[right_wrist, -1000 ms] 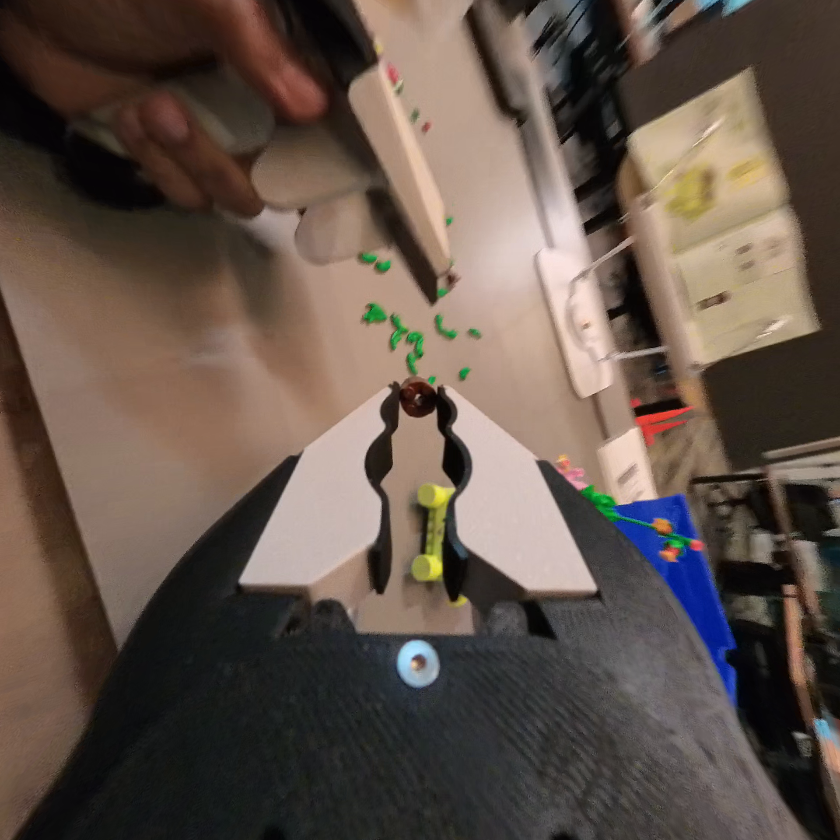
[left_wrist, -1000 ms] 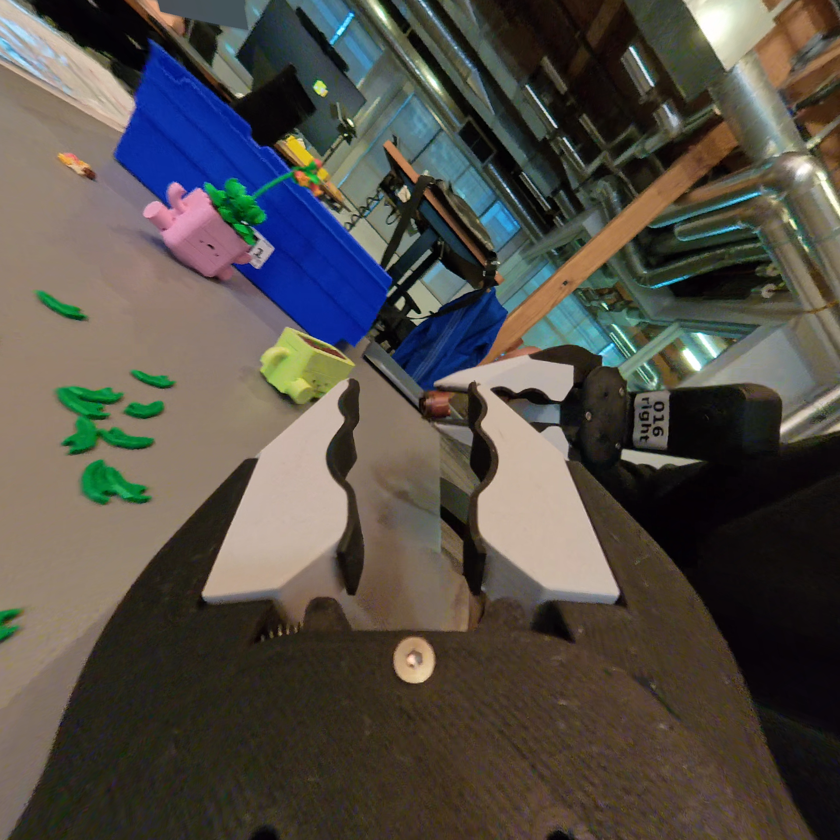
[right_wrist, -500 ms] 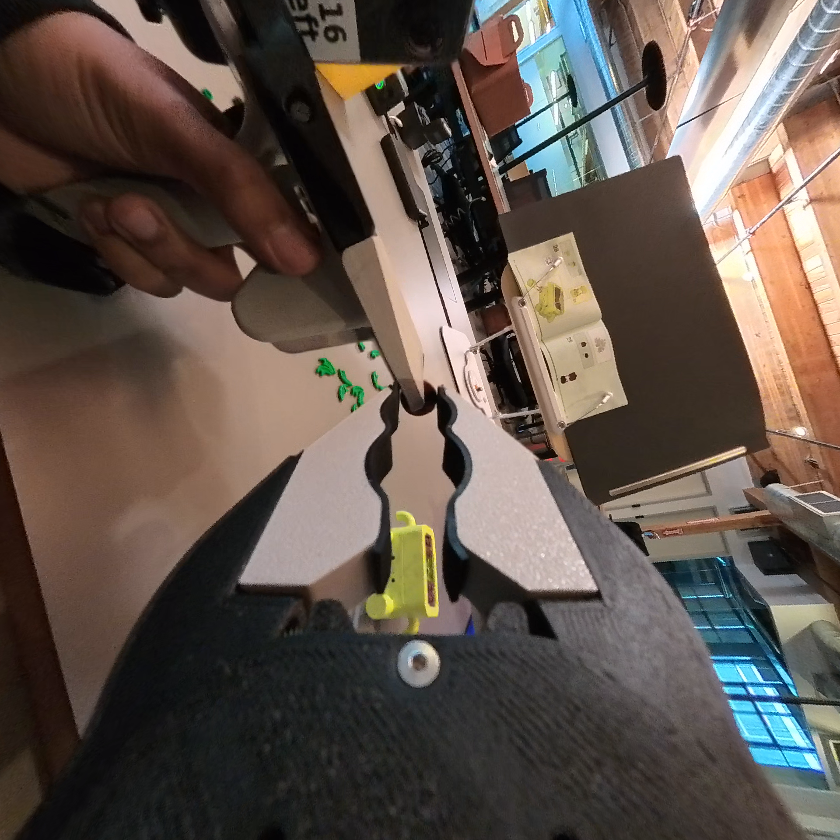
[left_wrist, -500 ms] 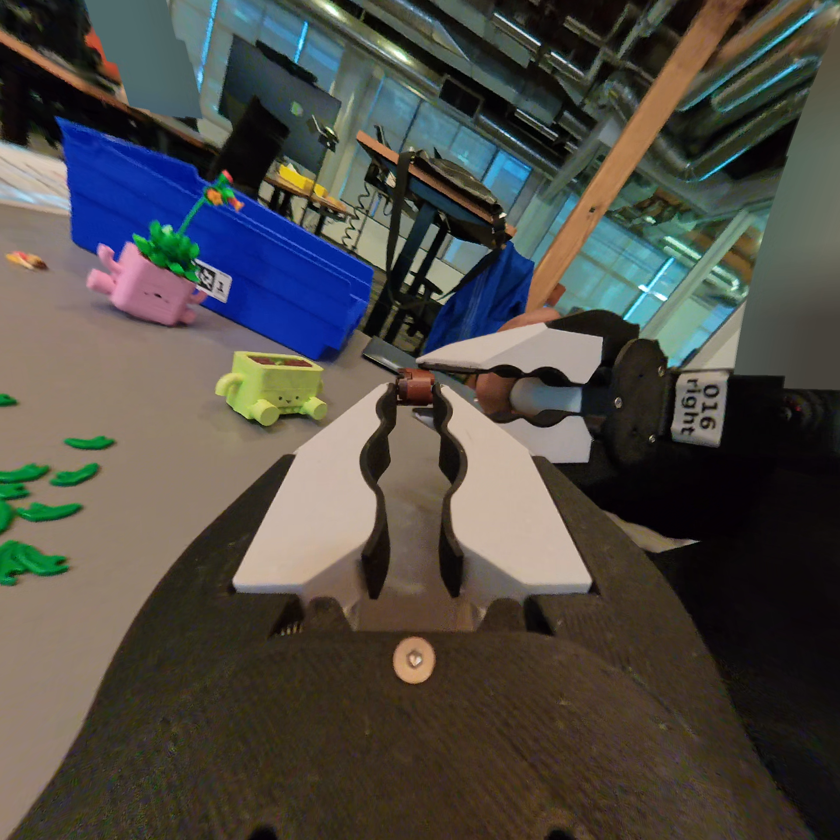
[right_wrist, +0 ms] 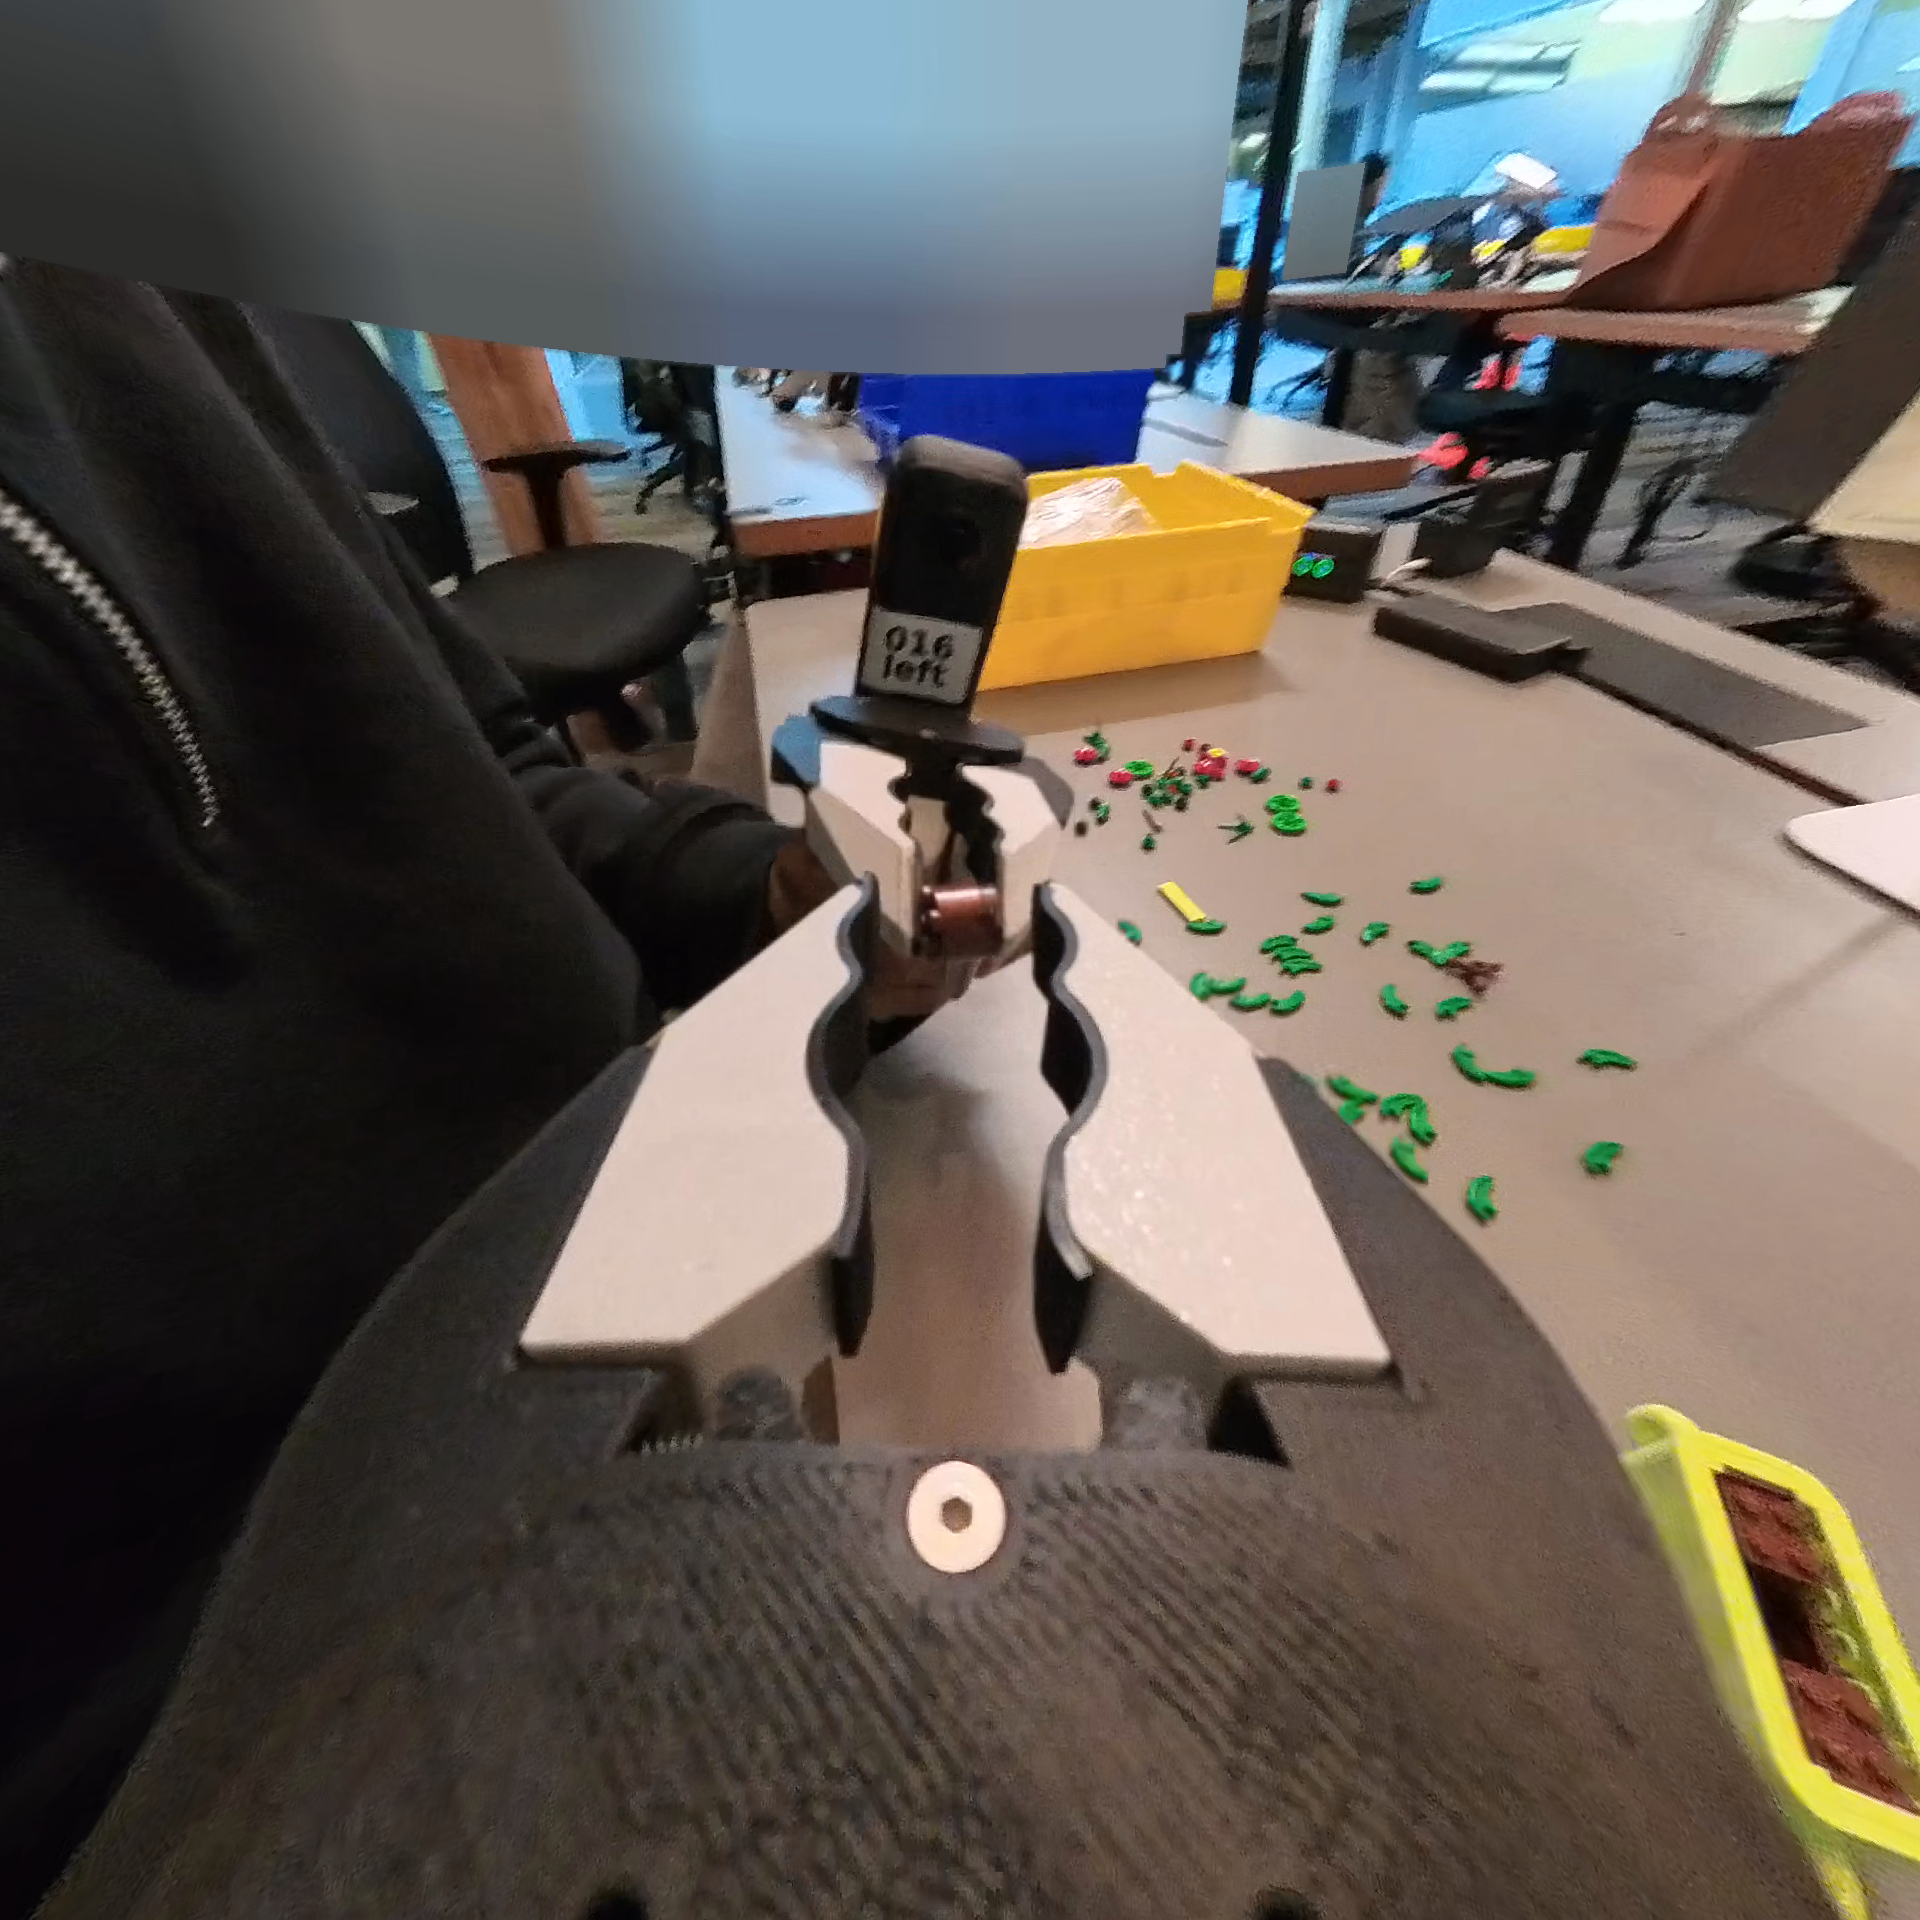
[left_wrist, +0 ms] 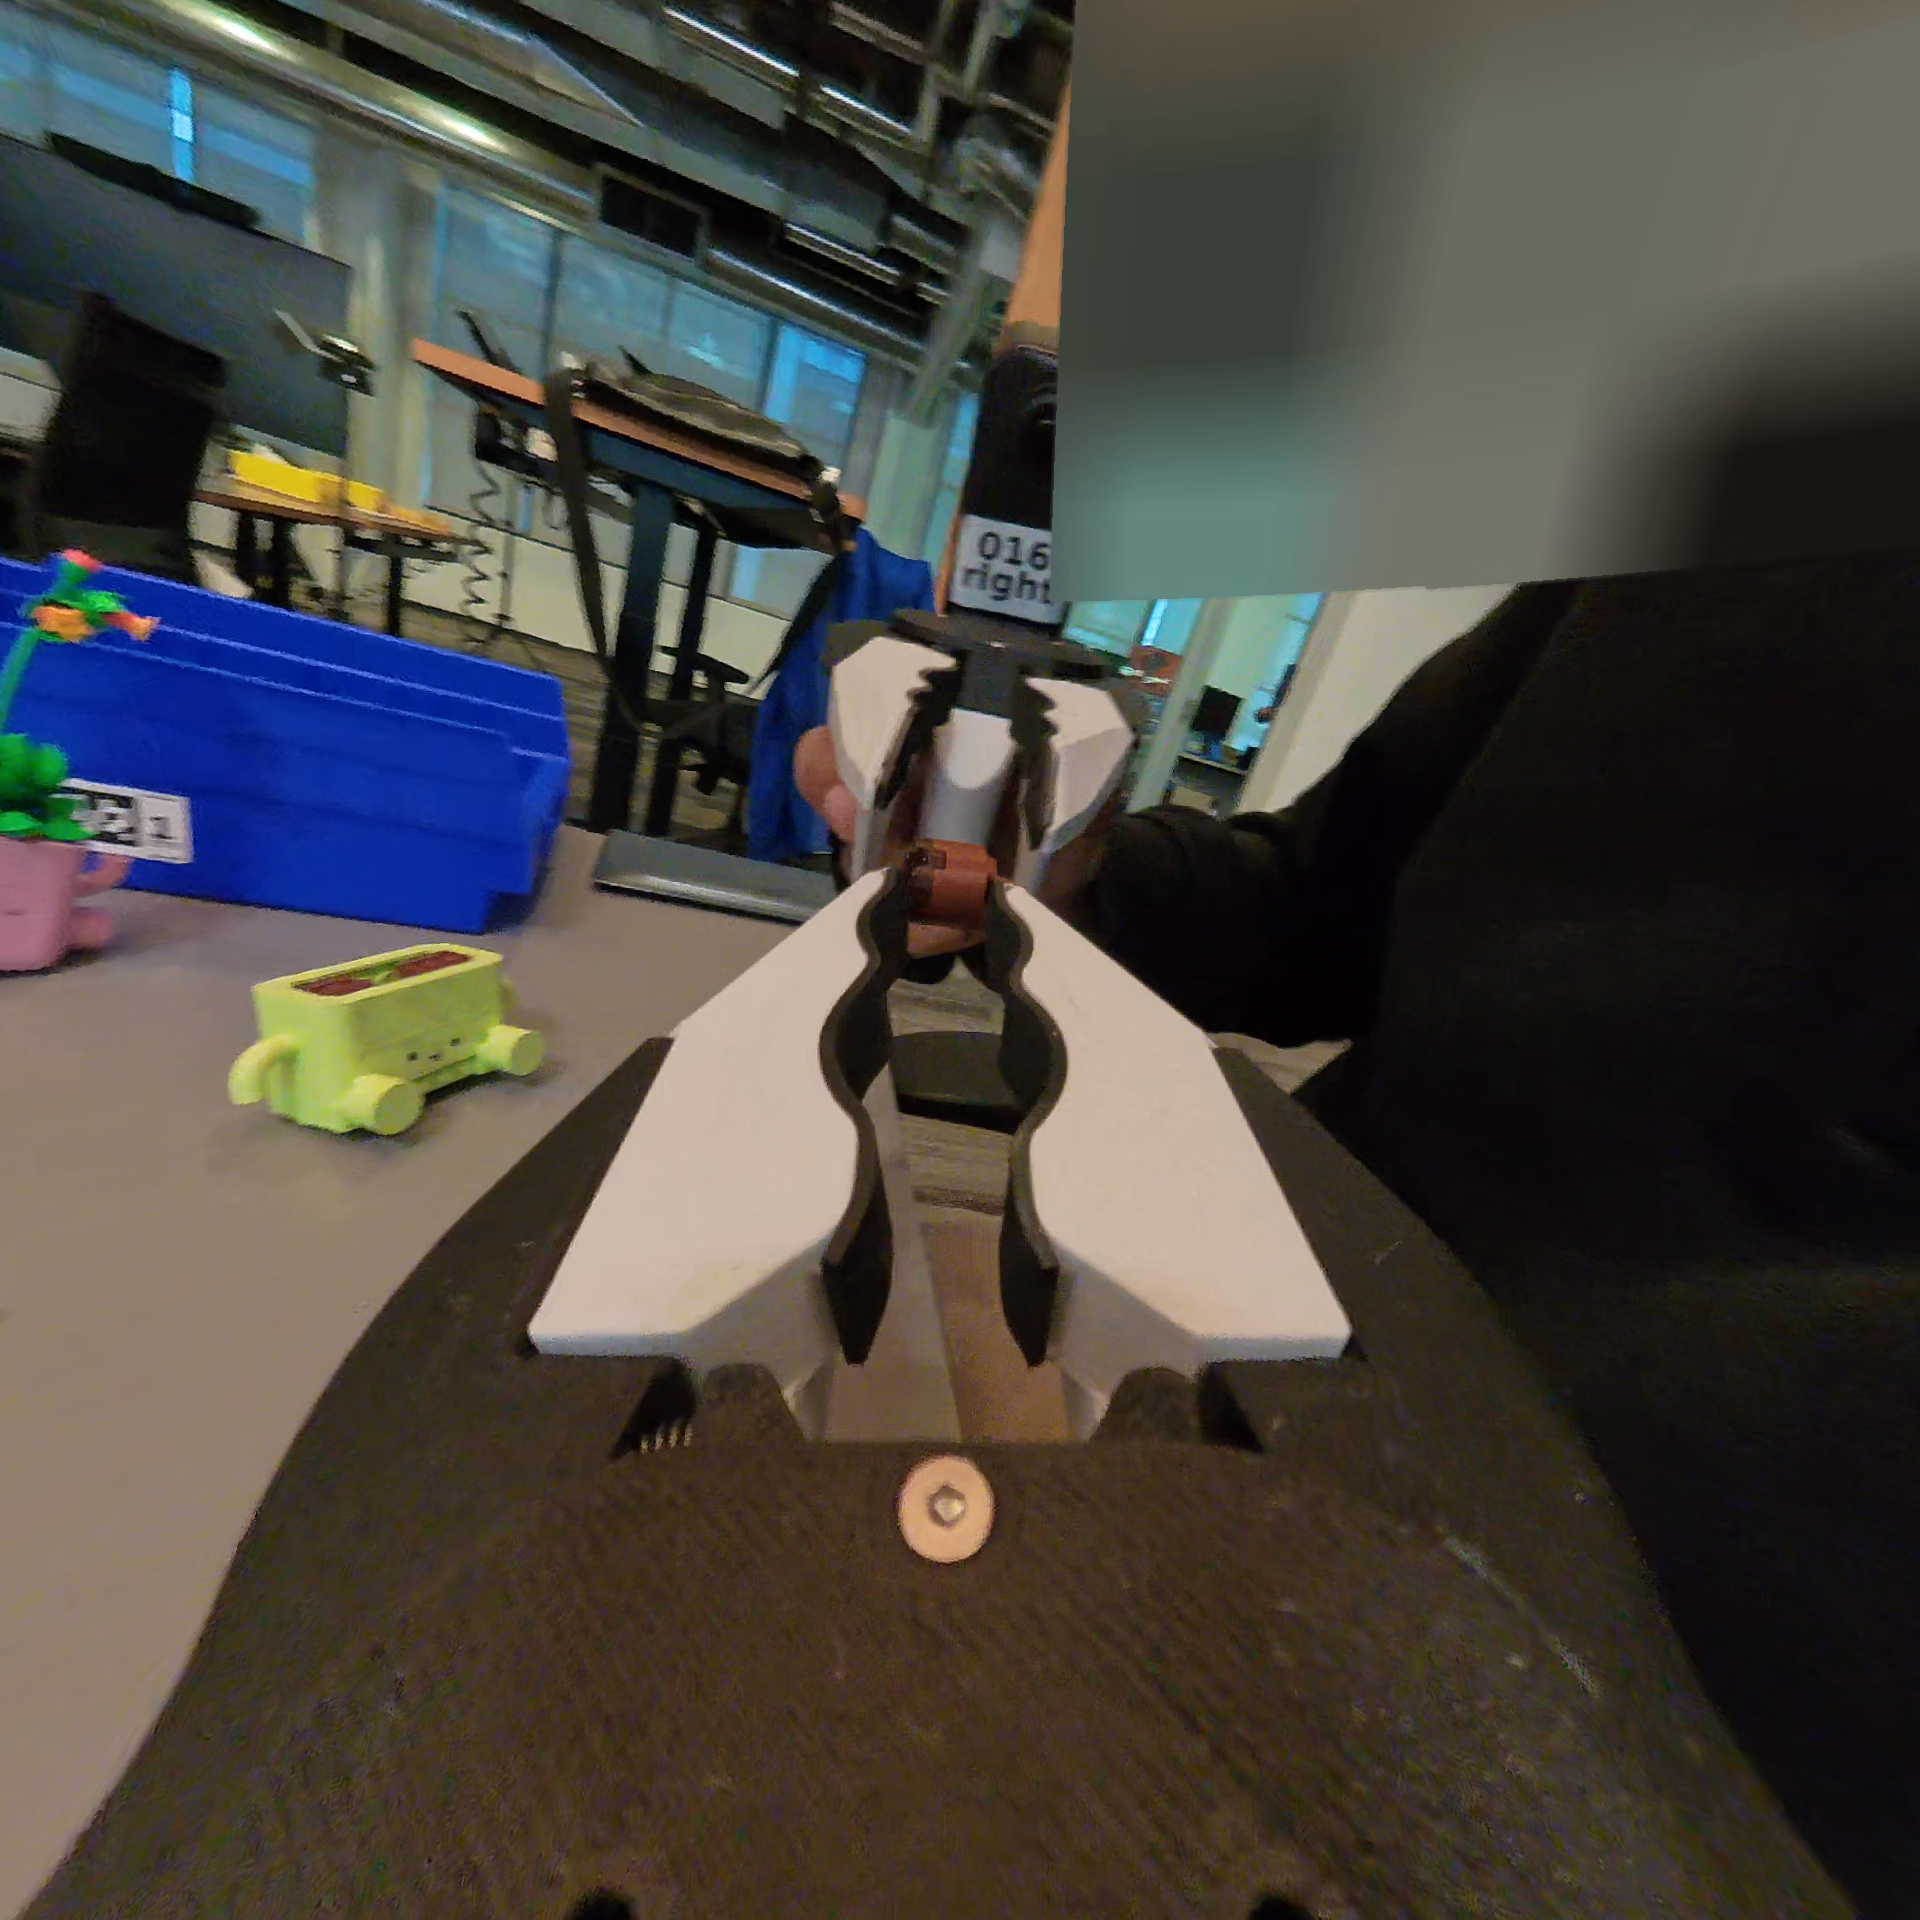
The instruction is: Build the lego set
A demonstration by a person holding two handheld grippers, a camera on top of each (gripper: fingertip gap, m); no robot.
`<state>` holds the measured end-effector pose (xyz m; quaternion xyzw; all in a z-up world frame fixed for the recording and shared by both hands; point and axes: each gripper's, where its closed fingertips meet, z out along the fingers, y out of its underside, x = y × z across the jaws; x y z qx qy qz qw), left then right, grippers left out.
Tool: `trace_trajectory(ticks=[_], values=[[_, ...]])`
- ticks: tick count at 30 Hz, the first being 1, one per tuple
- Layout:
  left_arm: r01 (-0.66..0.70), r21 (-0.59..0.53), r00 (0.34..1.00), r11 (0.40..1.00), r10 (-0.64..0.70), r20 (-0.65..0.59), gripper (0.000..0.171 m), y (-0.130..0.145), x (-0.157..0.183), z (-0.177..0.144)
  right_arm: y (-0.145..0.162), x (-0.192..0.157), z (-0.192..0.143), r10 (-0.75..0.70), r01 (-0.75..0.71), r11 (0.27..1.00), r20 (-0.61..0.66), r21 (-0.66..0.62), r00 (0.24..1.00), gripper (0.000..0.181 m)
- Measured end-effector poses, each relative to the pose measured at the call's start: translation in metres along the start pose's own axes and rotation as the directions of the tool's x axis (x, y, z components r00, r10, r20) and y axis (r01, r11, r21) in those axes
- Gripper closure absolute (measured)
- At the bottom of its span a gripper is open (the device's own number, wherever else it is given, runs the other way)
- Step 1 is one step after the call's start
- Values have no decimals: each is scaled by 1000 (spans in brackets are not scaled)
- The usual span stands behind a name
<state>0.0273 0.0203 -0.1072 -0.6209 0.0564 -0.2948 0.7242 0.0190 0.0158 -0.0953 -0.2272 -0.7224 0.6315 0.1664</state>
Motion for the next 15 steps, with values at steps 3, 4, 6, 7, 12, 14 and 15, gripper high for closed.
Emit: trace_trajectory(ticks=[3,4,6,7,12,14,15], values=[[22,-22,999,1000,-23,-44,161,5,6,4,7,-7,0,-14,17,999,53,-46,998,158],[20,-37,998,999,-22,-51,160,7,8,5,8,-9,0,-10,14,999,71,-51,997,159],[29,-57,997,998,-33,-69,160,11,11,8,12,-13,1,-4,10,998,101,-63,995,166],[33,-66,996,997,-38,-75,161,13,11,9,12,-13,1,-3,10,998,110,-64,994,168],[32,-78,997,996,-38,-73,160,15,11,9,15,-14,1,13,-2,996,130,-86,991,169],[32,-82,997,996,-38,-71,160,15,11,9,15,-14,1,25,-12,996,134,-93,991,169],[33,-85,997,996,-39,-68,161,15,11,9,15,-13,1,32,-19,995,135,-96,990,169]])
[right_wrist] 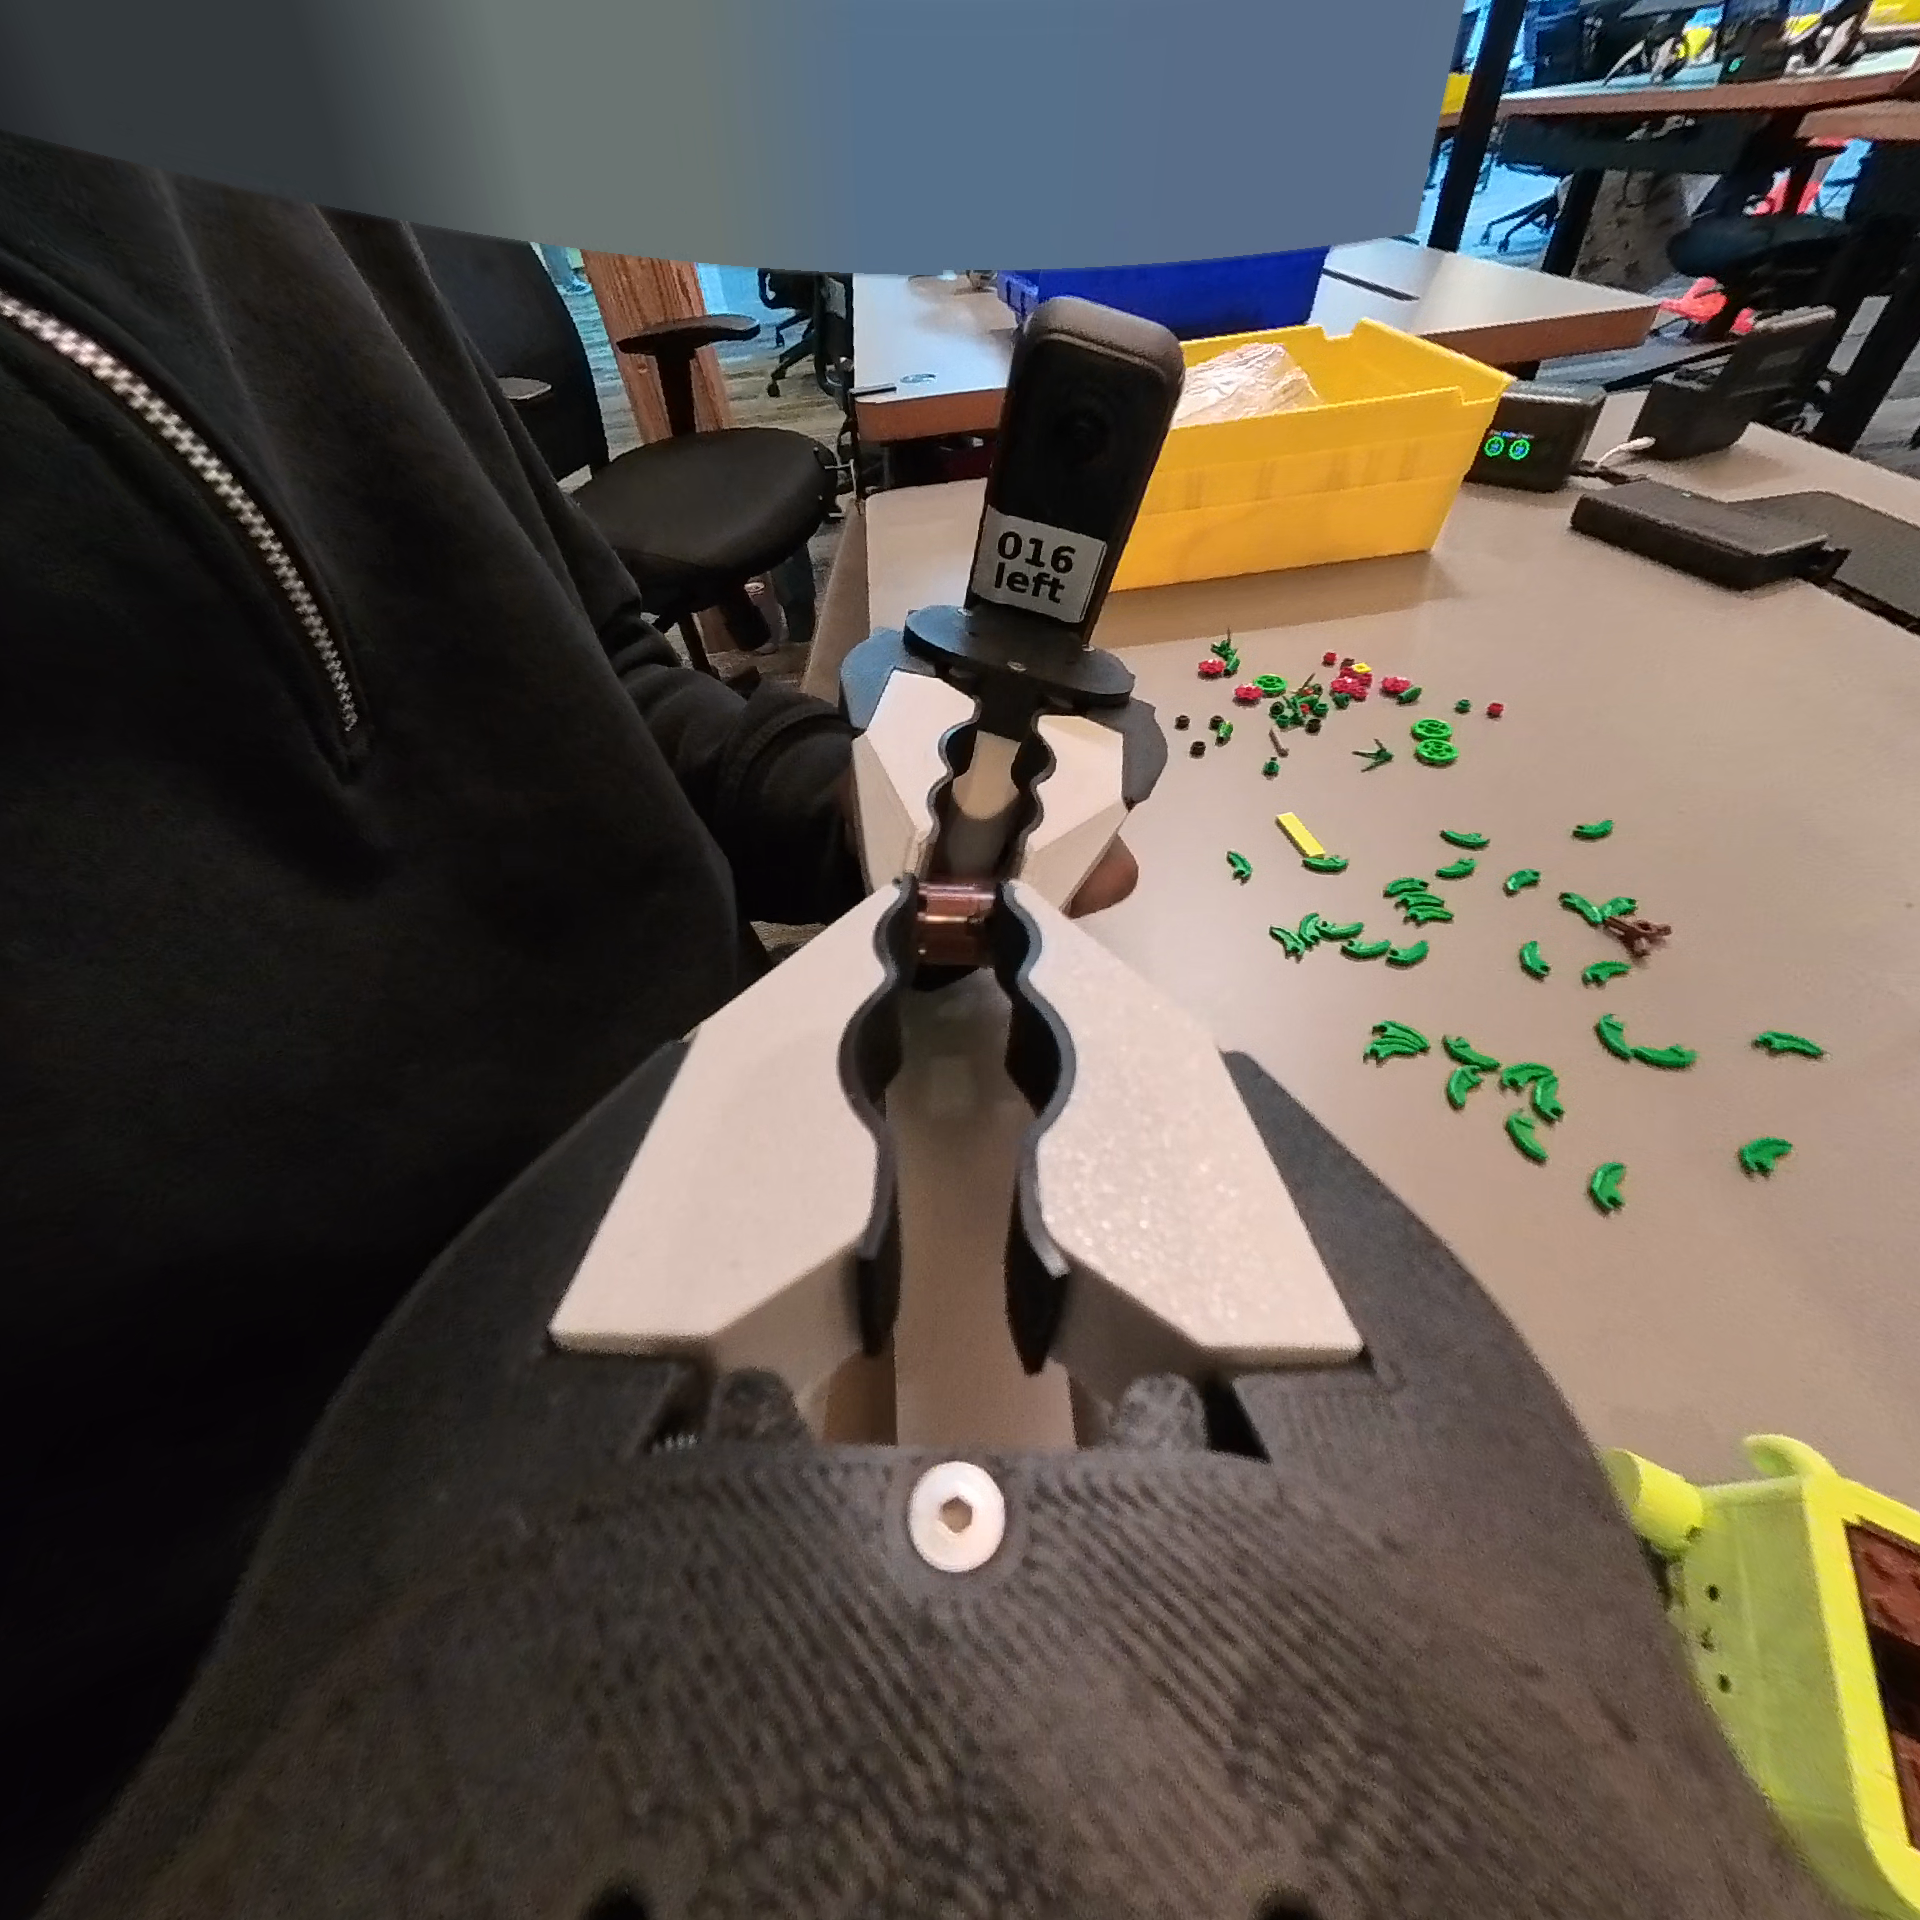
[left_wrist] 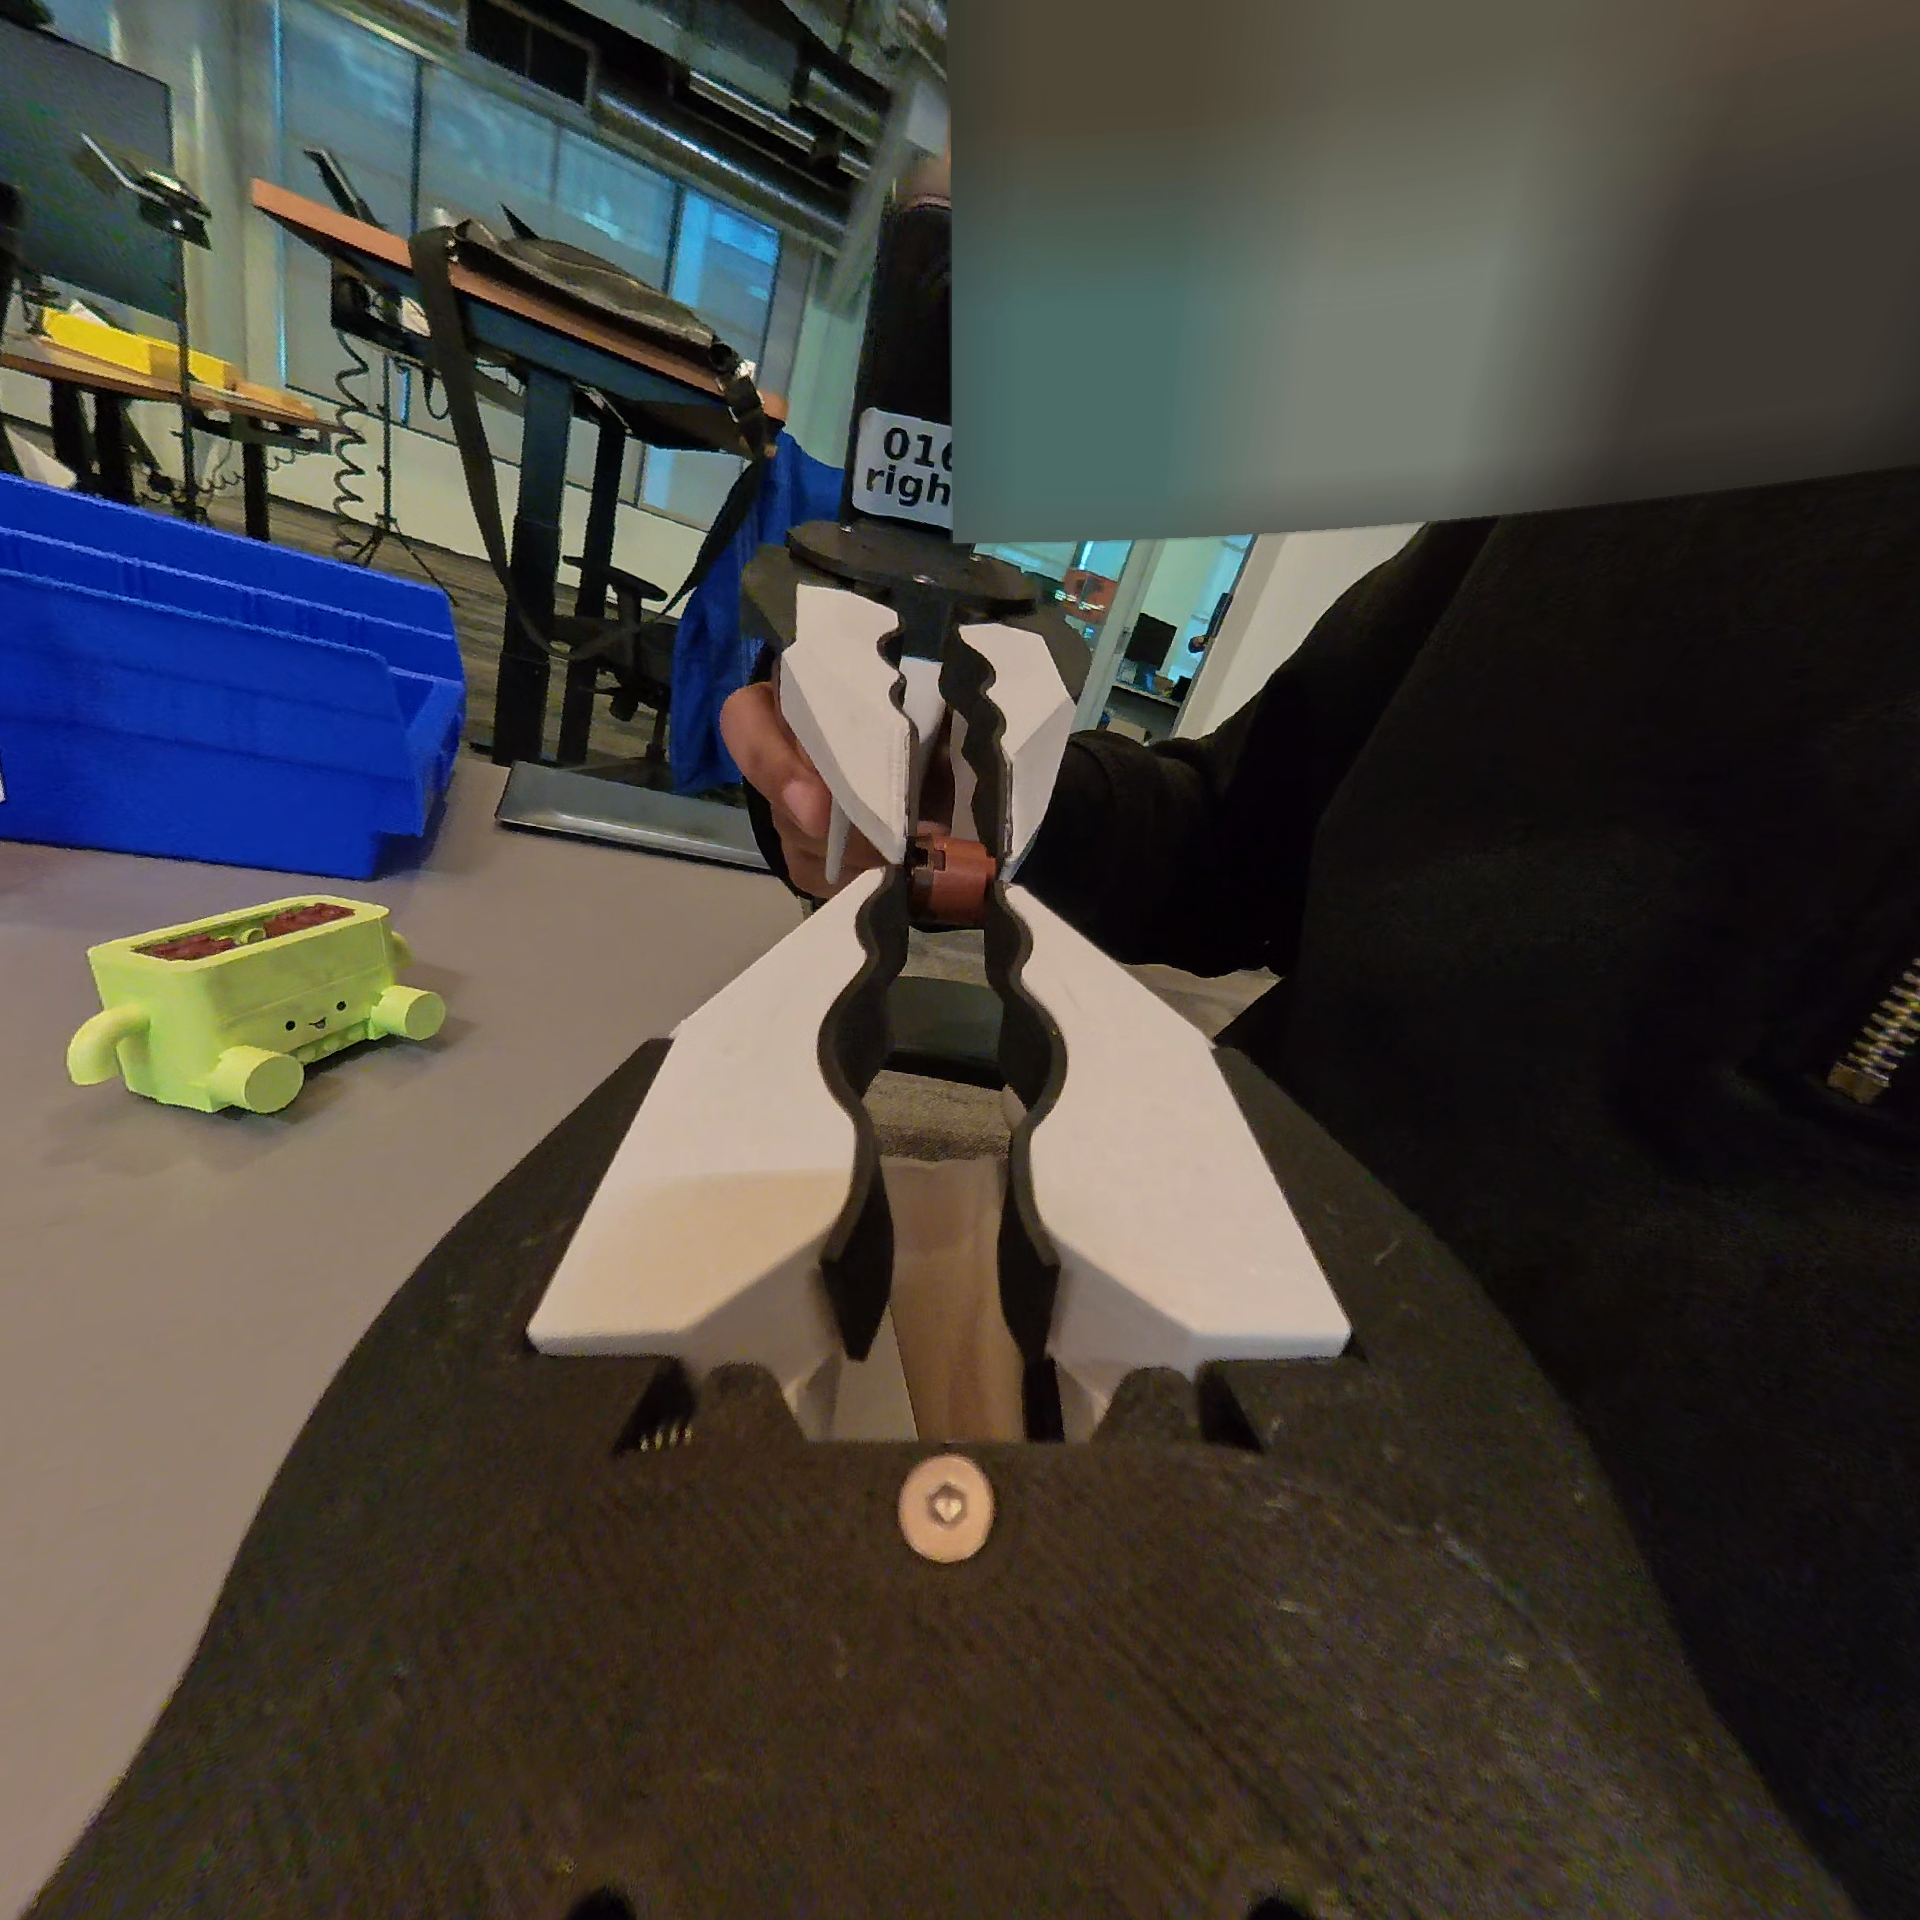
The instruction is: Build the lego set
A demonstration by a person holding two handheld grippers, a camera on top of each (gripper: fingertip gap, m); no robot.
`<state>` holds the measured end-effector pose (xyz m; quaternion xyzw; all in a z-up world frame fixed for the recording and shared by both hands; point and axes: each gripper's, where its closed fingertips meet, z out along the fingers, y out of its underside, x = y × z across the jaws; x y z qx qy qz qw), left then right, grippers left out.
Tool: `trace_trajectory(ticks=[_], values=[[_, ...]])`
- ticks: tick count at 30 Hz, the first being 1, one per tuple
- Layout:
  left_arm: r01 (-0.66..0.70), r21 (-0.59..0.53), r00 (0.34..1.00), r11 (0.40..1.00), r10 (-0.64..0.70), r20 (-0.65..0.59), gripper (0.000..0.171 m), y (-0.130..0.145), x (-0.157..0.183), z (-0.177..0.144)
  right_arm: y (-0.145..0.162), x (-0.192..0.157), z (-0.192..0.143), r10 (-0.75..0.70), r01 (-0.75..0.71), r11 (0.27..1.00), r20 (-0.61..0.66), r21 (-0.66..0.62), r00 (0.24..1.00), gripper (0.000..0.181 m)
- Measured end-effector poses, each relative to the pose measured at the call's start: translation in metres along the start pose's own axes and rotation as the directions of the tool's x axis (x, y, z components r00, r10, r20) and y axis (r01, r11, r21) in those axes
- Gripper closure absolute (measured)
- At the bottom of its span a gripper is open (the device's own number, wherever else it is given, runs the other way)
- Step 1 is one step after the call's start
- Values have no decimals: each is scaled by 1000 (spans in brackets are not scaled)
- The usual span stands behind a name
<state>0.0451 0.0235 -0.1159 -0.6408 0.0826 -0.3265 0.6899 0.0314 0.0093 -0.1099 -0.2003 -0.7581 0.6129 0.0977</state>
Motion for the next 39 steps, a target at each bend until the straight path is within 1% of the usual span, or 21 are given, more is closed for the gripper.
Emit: trace_trajectory(ticks=[7,10,12,13,16,19,21,24,28,39], values=[[-7,-20,1000,1000,7,12,160,3,-1,0,2,1,0,46,-46,999,11,-11,999,170],[-8,34,999,999,7,32,161,-4,-3,1,-3,4,-2,66,-66,997,-1,34,998,170],[-44,101,996,994,35,88,160,-11,-6,0,-7,7,-3,80,-78,993,-16,84,997,170],[-70,121,991,990,55,124,155,-12,-8,-1,-8,8,-3,84,-82,991,-20,102,996,170],[-141,135,974,981,113,197,152,-16,-11,-3,-11,10,-4,95,-90,986,-33,141,995,170],[-160,159,968,974,123,217,156,-21,-11,-5,-13,13,-6,116,-106,980,-50,170,992,170],[-165,167,969,972,128,213,161,-22,-9,-5,-13,14,-7,133,-121,975,-52,188,990,170],[-158,163,970,974,122,211,161,-21,-10,-5,-12,14,-7,155,-143,969,-45,204,987,170],[-110,158,980,981,81,181,161,-21,-11,-6,-12,13,-7,167,-156,964,-33,215,985,170],[-29,139,993,990,12,119,164,-17,-8,-3,-10,9,-8,186,-184,965,8,188,982,171]])
